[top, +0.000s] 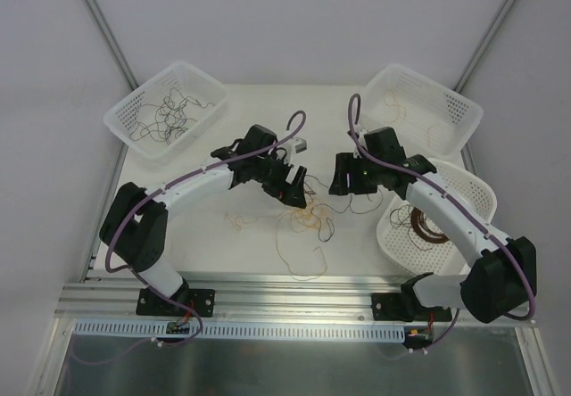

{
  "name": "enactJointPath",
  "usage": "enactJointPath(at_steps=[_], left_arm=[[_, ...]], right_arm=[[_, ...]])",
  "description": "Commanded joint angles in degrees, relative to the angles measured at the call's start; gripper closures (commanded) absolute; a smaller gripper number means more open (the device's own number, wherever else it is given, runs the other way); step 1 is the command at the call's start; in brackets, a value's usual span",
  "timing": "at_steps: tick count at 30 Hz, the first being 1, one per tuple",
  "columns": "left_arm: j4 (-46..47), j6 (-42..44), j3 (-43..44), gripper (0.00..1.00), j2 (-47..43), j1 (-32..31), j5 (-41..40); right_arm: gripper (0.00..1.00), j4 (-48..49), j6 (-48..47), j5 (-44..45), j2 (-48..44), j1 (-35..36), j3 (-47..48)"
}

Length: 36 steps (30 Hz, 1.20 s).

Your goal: Untangle the cables

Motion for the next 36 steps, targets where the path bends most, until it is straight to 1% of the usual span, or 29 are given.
enactJointPath(at_steps=[1,5,6,8,9,11,12,13,14,16,17,18,19,20,24,29,33,36], left_arm=[[1.1,4.1,2.8,0.17,2.1,-2.3,4.8],[1.1,4.5,3.3,0.2,4.9,-4.5,4.0],[1.1,4.5,3.3,0.23,5.6,-4.8,3.3],[1.1,4.3,3.8,0.27,7.8,-5.1,2.0],[1.1,4.1,4.0,0.32,8.6,-5.3,1.1],[1.2,3.3,5.2,0.37,11.0,-5.5,0.4],[1.1,3.1,5.5,0.41,11.8,-5.5,-0.1],[1.1,2.8,5.8,0.48,13.1,-5.5,-0.4],[1.2,2.4,6.3,0.52,13.8,-5.5,-0.7],[1.2,2.0,6.6,0.67,15.1,-5.5,-1.8],[1.1,1.7,6.6,0.7,15.3,-5.5,-2.0],[1.2,1.7,6.5,0.75,15.5,-5.5,-2.2],[1.1,1.5,6.5,0.84,15.7,-5.5,-2.2],[1.2,1.5,6.3,0.89,15.7,-5.5,-2.1],[1.2,1.4,5.3,1.0,15.2,-5.6,-3.7],[1.2,1.1,3.9,1.0,14.1,-5.4,-4.6],[1.2,1.2,2.6,1.0,13.2,-5.3,-5.6],[1.3,0.9,2.1,1.0,12.8,-5.3,-5.4]], right_arm=[[0.37,-1.1,-1.4,1.8,-4.5,0.3,-2.9],[0.38,-3.4,-2.3,0.3,-6.5,0.4,-4.6],[0.39,-3.5,-3.6,0.1,-7.1,0.4,-5.2],[0.4,-3.1,-3.3,-0.7,-7.3,0.5,-7.1],[0.4,-2.6,-3.1,-1.2,-7.3,0.7,-8.0],[0.42,-0.4,-2.0,-2.7,-7.1,0.9,-10.3],[0.43,0.5,-1.0,-3.2,-6.9,1.2,-11.1],[0.44,1.5,-0.4,-4.0,-6.0,1.3,-11.8],[0.44,2.6,0.0,-4.3,-5.4,1.6,-12.6],[0.45,3.3,0.0,-4.2,-4.0,2.1,-13.3],[0.46,4.5,0.1,-4.2,-2.9,2.7,-14.2],[0.47,5.2,0.2,-4.2,-2.2,2.9,-14.7],[0.48,6.3,0.5,-4.3,-1.7,3.2,-15.0],[0.48,7.0,0.7,-4.5,-0.8,3.4,-15.2],[0.51,9.9,1.0,-3.6,1.5,3.4,-16.4],[0.53,11.4,0.7,-3.1,3.0,3.7,-15.8],[0.55,10.8,1.4,2.0,1.3,3.5,-14.9],[0.55,12.0,4.5,5.2,-0.2,3.4,-14.6]])
